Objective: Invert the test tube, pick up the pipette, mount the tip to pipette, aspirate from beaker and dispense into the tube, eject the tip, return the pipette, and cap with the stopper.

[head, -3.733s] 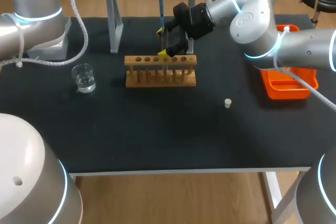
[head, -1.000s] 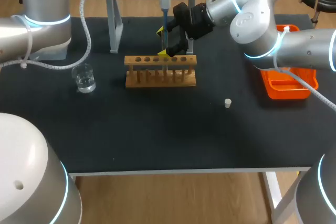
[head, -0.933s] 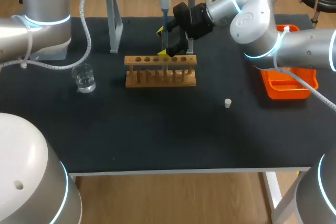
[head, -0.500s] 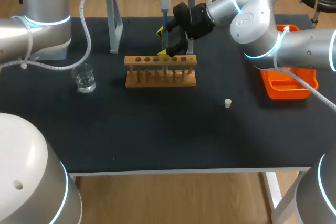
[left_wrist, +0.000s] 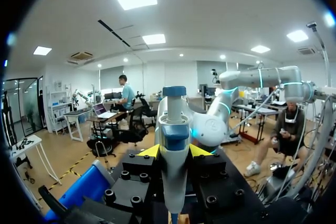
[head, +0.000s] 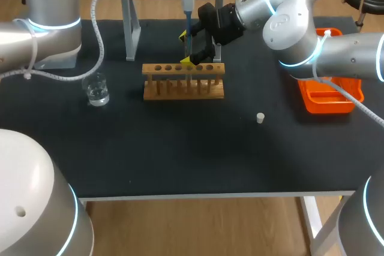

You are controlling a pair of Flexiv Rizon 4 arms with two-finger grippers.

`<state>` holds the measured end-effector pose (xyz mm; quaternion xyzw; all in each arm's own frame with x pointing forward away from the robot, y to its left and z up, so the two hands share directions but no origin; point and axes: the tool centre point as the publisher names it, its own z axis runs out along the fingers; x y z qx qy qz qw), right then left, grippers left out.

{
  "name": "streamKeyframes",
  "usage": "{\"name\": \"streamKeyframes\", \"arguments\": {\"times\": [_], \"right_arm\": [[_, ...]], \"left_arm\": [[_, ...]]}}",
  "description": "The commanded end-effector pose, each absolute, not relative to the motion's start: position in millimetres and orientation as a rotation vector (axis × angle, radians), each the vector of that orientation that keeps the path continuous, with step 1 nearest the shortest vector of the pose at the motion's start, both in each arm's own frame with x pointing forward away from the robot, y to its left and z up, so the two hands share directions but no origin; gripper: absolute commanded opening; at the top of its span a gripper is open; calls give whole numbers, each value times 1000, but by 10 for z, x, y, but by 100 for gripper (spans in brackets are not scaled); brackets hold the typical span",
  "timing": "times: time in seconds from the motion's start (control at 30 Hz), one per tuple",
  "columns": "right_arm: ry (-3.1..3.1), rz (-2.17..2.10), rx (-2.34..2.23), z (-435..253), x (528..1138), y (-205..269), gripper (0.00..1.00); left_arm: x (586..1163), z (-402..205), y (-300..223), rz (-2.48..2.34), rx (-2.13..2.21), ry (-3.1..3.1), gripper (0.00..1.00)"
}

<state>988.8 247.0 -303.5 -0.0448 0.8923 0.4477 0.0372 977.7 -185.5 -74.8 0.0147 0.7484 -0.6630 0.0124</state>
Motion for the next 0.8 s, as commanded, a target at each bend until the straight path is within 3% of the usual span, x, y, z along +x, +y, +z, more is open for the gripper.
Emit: {"name": "streamKeyframes", "arguments": {"times": [0.03,0.8], "right_arm": [[2742,1371,-139,-3030,9896,2470,100],[2742,1371,-139,-3030,9896,2470,100]], "left_arm": [[9779,-767,-1871,-2072,48,2331,0],[9754,-798,-1876,-2068,43,2328,0]]}}
